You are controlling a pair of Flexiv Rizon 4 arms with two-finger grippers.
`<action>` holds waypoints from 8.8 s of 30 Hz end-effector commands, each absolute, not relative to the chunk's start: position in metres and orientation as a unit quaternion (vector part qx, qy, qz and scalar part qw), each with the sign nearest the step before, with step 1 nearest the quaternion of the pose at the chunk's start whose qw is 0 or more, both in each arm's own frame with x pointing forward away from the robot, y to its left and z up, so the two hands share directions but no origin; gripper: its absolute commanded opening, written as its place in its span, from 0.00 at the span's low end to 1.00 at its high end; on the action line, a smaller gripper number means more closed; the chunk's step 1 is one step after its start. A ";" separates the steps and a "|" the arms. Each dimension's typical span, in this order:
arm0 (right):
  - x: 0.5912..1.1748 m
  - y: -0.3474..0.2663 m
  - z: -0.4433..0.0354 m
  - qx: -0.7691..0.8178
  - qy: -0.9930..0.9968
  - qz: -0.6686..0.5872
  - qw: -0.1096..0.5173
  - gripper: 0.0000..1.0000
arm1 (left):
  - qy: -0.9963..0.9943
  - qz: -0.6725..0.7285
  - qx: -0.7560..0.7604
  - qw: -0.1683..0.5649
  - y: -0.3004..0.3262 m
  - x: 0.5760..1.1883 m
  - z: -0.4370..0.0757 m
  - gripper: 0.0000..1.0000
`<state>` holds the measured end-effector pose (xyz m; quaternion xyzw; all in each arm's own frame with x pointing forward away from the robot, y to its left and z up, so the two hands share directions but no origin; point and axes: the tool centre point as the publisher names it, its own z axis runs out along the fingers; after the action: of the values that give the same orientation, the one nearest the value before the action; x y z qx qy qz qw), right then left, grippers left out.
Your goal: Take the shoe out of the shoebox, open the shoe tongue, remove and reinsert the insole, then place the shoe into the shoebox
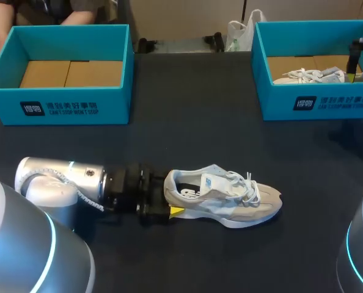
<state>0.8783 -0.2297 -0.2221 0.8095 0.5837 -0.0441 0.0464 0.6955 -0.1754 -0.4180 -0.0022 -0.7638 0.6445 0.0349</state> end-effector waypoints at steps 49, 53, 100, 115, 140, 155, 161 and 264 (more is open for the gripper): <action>0.878 -0.229 -0.222 0.809 0.584 -0.044 0.047 1.00 | -0.756 0.654 -0.004 0.026 -0.194 0.689 -0.423 0.00; 0.878 -0.229 -0.222 0.809 0.584 -0.044 0.047 1.00 | -0.756 0.654 -0.004 0.026 -0.194 0.689 -0.423 0.00; 0.878 -0.229 -0.222 0.809 0.584 -0.044 0.047 1.00 | -0.759 0.648 -0.040 0.046 -0.188 0.704 -0.424 0.00; 0.826 -0.146 -0.196 0.826 0.560 -0.030 0.049 1.00 | -0.759 0.648 -0.040 0.046 -0.188 0.704 -0.424 0.00; 0.739 0.006 -0.201 0.785 0.617 0.013 0.055 1.00 | -0.759 0.648 -0.040 0.046 -0.188 0.704 -0.424 0.00; 0.724 0.065 -0.206 0.779 0.621 0.033 0.080 1.00 | -0.759 0.648 -0.040 0.046 -0.188 0.704 -0.424 0.00; 0.701 0.129 -0.210 0.781 0.615 0.021 0.105 1.00 | -0.759 0.648 -0.040 0.046 -0.188 0.704 -0.424 0.00; 0.679 0.147 -0.342 0.886 0.375 -0.085 0.258 1.00 | -0.759 0.648 -0.040 0.046 -0.188 0.704 -0.424 0.00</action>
<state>0.6890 0.1527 -0.3469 0.6628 0.6960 -0.1935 0.1970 0.7023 -0.1889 -0.4213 -0.0404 -0.7584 0.6489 0.0468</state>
